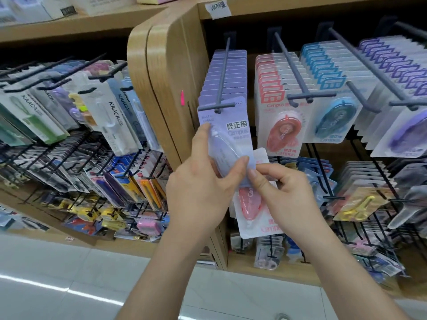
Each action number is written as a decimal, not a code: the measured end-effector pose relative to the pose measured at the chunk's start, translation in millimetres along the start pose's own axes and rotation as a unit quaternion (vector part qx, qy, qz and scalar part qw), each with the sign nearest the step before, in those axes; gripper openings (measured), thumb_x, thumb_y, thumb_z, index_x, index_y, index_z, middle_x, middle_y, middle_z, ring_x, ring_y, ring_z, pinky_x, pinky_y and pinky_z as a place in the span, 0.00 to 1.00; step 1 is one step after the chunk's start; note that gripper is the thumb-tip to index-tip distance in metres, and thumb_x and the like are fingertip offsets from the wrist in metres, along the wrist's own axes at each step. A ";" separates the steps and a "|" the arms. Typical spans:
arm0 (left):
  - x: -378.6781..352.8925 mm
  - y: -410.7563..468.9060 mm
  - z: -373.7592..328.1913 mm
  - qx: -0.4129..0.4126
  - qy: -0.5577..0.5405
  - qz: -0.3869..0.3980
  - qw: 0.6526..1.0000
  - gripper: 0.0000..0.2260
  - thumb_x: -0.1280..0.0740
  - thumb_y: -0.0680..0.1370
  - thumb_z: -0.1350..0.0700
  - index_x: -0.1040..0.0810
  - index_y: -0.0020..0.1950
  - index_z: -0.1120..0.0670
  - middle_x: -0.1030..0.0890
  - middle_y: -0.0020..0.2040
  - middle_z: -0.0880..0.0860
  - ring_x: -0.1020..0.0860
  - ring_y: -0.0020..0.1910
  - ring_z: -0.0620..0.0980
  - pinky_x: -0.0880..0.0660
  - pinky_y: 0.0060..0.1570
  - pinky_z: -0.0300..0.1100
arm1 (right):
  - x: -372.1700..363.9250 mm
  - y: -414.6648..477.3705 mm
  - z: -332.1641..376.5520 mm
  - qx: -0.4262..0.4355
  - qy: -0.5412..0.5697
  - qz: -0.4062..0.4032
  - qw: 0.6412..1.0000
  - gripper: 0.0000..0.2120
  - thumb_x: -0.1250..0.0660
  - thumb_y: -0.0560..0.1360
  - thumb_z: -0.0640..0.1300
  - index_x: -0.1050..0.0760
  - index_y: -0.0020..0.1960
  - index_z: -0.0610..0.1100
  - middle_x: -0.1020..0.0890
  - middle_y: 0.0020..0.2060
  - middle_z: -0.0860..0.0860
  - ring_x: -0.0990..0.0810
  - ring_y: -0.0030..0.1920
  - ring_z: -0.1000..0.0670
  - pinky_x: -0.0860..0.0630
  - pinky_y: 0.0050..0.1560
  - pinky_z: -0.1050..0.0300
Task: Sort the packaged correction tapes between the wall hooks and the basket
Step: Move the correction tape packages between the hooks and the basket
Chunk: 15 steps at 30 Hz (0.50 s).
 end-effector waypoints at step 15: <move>-26.0 32.0 6.3 0.004 0.066 -0.046 0.997 0.35 0.31 0.74 0.42 0.39 0.78 0.47 0.18 0.44 0.52 0.19 0.44 0.57 0.25 0.40 0.49 | 34.0 -14.2 -2.6 -0.058 0.144 -0.063 0.986 0.27 0.28 0.74 0.37 0.28 0.66 0.59 0.13 0.48 0.50 0.14 0.47 0.47 0.17 0.46 0.51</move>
Point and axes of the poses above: each hand's wrist, its own y-axis towards the middle knuckle, its own x-axis out of the back of the hand, z = x × y, the point moved 1 cm from there along y, towards the middle knuckle
